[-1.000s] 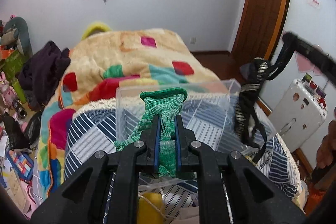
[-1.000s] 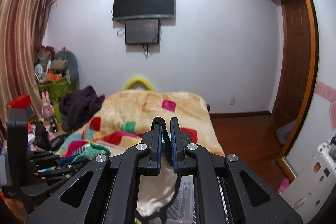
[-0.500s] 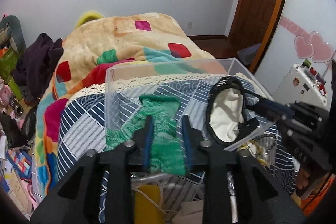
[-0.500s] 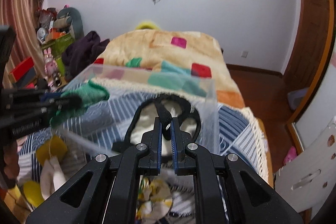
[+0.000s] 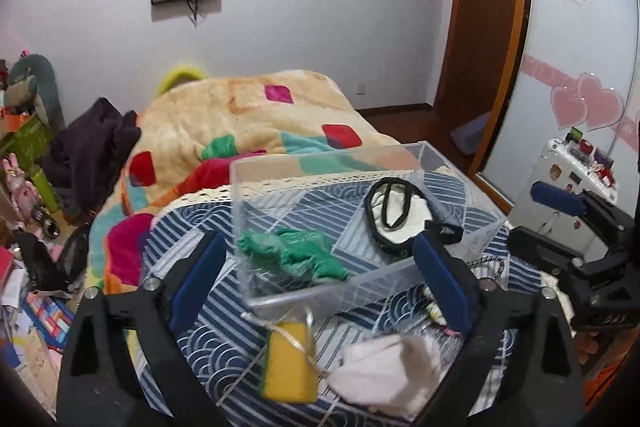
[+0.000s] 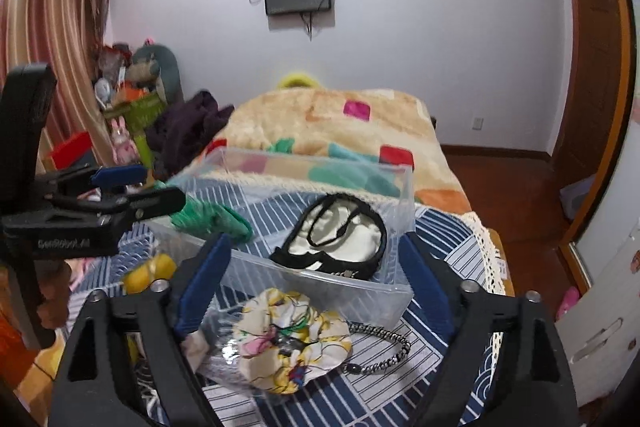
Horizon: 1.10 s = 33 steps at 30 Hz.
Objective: Organize soft objects
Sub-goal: 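Grasp the yellow sponge with the left tool while the right tool grasps the floral scrunchie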
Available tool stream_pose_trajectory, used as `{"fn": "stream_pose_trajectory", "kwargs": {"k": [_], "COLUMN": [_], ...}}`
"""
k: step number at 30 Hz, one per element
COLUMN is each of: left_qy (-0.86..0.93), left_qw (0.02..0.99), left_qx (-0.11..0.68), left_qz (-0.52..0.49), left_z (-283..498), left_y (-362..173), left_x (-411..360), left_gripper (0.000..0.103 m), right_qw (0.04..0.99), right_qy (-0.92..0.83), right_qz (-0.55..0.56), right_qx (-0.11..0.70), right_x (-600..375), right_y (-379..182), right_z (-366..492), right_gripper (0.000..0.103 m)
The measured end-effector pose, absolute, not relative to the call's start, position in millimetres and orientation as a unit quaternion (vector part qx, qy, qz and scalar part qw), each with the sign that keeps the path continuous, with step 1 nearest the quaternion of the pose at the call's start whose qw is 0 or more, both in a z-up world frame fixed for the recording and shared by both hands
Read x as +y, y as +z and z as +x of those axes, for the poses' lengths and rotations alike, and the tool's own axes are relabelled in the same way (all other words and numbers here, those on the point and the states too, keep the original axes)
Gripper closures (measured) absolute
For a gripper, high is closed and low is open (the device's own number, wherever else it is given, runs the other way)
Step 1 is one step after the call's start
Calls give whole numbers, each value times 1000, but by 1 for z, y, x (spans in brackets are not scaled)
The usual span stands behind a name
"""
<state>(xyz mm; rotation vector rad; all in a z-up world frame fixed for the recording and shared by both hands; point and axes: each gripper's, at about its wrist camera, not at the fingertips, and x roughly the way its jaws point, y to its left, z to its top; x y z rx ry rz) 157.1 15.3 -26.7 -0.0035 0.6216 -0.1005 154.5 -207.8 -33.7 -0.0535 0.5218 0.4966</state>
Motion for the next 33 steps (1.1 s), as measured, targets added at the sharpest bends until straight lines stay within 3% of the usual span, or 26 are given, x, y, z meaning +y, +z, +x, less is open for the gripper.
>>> {"fn": "stream_pose_trajectory", "kwargs": {"k": [5,19,22,28,30,33], "left_qy": [-28,-13,-23,-59,-70,-74], "left_qw": [951,934,929,917,917,920], "left_qx": [306,357,368,391,389,382], "left_qz": [21,-12,-23,-47,-47,-38], "left_z": [138,113,116,121,119,114], "left_y": [-42,-95,-104,-122,-122,-118], "left_x": [19,54,57,51,46,38], "left_gripper": [4,7,23,52,67,74], "right_qw": [935,906,900,889,887,887], "right_qy": [240,247,248,256,261,264], "right_qz": [-10,15,19,33,40,46], "right_qx": [262,344,357,377,378,375], "right_x": [-208,-202,-202,-206,-209,-213], "right_y": [-45,-98,-105,-116,-116,-115], "right_z": [148,155,156,156,155,151], "right_gripper": [6,7,11,34,47,64]}}
